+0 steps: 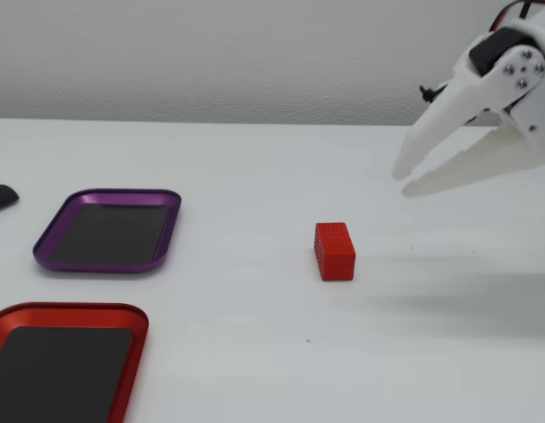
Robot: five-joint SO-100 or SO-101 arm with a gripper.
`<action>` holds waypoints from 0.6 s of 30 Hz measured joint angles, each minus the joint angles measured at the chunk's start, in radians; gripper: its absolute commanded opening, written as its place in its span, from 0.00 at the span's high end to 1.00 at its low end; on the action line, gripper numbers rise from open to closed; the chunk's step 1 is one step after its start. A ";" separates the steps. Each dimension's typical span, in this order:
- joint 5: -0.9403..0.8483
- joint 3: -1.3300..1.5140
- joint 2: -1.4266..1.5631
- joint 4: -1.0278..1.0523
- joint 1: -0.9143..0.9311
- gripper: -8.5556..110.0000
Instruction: Grasp a red block and put it in the left red dish.
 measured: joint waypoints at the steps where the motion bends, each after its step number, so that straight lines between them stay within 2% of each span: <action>1: 0.000 -0.049 -0.074 0.000 0.006 0.92; 12: -0.009 -0.517 -0.862 0.124 0.002 0.64; 18: -0.146 -0.580 -1.042 0.143 0.037 0.59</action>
